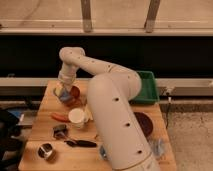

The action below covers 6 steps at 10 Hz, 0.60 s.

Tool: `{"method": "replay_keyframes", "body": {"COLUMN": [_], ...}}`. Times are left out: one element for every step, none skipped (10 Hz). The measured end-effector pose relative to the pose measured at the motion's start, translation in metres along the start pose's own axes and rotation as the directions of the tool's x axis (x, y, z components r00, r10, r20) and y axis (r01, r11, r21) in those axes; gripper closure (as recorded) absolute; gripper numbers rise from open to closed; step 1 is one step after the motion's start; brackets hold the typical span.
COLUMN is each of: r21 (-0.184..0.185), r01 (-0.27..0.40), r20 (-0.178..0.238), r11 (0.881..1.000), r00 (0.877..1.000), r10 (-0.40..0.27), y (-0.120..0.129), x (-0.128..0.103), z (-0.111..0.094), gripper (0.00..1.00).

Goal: Wipe red bowl with sponge

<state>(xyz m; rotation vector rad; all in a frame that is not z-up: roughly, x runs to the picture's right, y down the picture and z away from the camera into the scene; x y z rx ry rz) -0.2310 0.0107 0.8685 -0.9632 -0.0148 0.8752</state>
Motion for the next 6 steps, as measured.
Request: {"method": "replay_keyframes", "body": {"r21": [0.009,0.020,0.033,0.039,0.046,0.052], "r01": [-0.020,-0.042,-0.063,-0.073,-0.083,-0.078], "r20": [-0.001,-0.001,0.005,0.008,0.007,0.009], "r11": [1.000,0.999,0.997,0.997,0.995,0.996], "r00": [1.000,0.999,0.998,0.997,0.997,0.997], "r10": [0.020,0.042,0.063,0.073,0.083,0.078], "y": [-0.002,-0.006,-0.014,-0.020,-0.029,-0.034], "x": [0.011,0.021,0.026,0.024,0.019,0.010], "z": [-0.005,-0.010,-0.016,-0.018,-0.020,-0.022], "gripper": [1.00,1.00,1.00,1.00,1.00,1.00]}}
